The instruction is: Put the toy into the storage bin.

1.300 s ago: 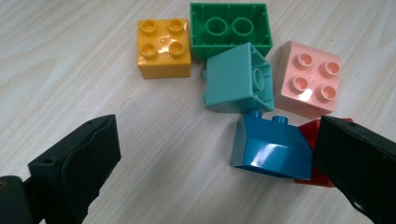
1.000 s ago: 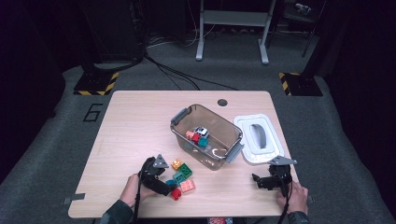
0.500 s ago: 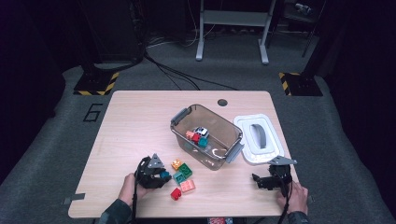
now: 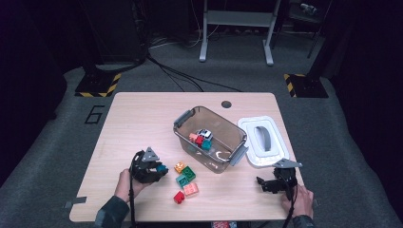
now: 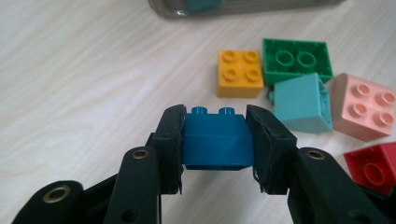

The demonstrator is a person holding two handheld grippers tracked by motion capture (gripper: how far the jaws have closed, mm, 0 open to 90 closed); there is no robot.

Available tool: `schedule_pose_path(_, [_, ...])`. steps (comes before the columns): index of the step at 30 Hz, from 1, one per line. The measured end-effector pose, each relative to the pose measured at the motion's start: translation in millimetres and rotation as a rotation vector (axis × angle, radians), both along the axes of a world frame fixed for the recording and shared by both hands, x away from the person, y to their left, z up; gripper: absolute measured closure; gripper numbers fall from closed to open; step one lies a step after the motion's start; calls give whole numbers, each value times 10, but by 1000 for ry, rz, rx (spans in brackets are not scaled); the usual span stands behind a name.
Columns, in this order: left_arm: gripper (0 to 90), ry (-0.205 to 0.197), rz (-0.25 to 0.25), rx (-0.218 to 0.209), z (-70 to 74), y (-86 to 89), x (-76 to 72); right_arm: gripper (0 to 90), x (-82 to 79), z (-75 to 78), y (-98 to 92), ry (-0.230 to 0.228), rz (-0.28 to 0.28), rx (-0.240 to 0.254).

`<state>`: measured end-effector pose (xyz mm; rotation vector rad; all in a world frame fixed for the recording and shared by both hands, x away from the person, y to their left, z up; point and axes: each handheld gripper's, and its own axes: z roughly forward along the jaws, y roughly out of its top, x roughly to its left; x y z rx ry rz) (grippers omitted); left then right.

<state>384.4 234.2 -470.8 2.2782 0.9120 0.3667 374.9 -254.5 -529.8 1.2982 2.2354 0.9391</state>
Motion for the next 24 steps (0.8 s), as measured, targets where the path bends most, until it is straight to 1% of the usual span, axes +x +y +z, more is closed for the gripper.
schedule_pose_path(2, [590,-13,4,2,58,4,41,0,0,0,0,0,0,0])
schedule_pose_path(3, [590,-16,8,-9,84,10,61,0,0,0,1,0,-1,0])
schedule_pose_path(5, [590,-11,5,-14,155,35,101,0,0,0,0,0,0,0])
schedule_pose_path(6, [590,-17,9,-28,180,41,121,0,0,0,0,0,0,0])
schedule_pose_path(7, [590,-11,8,-32,216,50,143,0,0,0,-1,-1,0,-1])
schedule_pose_path(8, [590,-23,16,-37,252,54,168,0,0,0,0,0,0,0])
schedule_pose_path(9, [590,-21,16,-36,282,58,183,0,0,0,0,0,0,0])
schedule_pose_path(10, [591,-27,20,-41,324,54,204,0,0,0,0,0,0,0])
schedule_pose_path(11, [590,-38,17,-39,351,55,222,0,0,0,0,0,0,0])
schedule_pose_path(13, [591,-43,12,-35,443,52,259,0,0,0,1,0,-1,1])
schedule_pose_path(14, [591,-55,16,-45,469,43,274,0,0,0,0,0,0,0])
schedule_pose_path(15, [590,-54,12,-38,509,43,289,0,0,0,0,0,0,0])
schedule_pose_path(16, [590,-64,17,-46,534,31,302,0,0,0,0,0,0,0])
schedule_pose_path(20, [591,-75,13,-37,664,9,357,0,0,0,0,0,0,0])
schedule_pose_path(21, [591,-77,10,-46,688,1,375,0,0,0,0,0,0,0])
schedule_pose_path(22, [590,-76,10,-44,713,-5,385,0,0,0,0,0,0,0])
schedule_pose_path(23, [590,-81,6,-39,744,-9,399,0,0,0,0,0,0,0])
schedule_pose_path(24, [591,-89,7,-46,769,-21,412,0,0,0,0,0,0,0])
